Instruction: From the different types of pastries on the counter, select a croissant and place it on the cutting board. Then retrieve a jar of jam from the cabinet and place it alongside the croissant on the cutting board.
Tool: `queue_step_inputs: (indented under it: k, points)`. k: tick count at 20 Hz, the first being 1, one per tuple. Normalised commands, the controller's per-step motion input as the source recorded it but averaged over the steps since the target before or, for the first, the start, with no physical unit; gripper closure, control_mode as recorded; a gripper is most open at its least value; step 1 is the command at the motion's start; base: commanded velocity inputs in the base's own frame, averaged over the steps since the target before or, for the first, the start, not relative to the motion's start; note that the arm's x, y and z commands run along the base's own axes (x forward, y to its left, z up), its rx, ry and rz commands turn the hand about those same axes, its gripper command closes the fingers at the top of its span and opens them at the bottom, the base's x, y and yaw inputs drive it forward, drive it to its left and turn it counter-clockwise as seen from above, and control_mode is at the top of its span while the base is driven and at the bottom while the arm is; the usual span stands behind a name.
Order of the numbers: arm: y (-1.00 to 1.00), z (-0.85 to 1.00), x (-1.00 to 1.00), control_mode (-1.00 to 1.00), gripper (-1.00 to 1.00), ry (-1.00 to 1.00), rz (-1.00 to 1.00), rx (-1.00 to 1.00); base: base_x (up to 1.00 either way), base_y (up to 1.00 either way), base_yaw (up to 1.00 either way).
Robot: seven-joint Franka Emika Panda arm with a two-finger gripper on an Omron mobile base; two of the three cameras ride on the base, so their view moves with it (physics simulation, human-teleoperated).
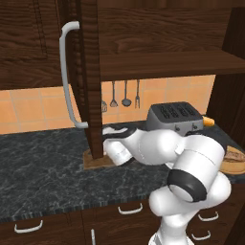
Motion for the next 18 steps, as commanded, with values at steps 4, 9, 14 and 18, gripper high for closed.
queue_step_inputs:
  k: [4, 9, 14, 18]
  points:
    - [0.0, -0.44, -0.03, -1.0, 1.0, -0.09, 0.0, 0.0, 0.0, 0.0, 0.0]
    - [-0.04, -0.49, 0.0, -1.0, 1.0, -0.17, -0.01, 0.04, 0.0, 0.0, 0.0]
    - [-0.06, -0.58, -0.04, -1.0, 1.0, -0.15, -0.01, 0.09, 0.0, 0.0, 0.0]
    - [-0.02, -0.43, -0.16, -1.0, 1.0, -0.16, 0.0, 0.04, 0.0, 0.0, 0.0]
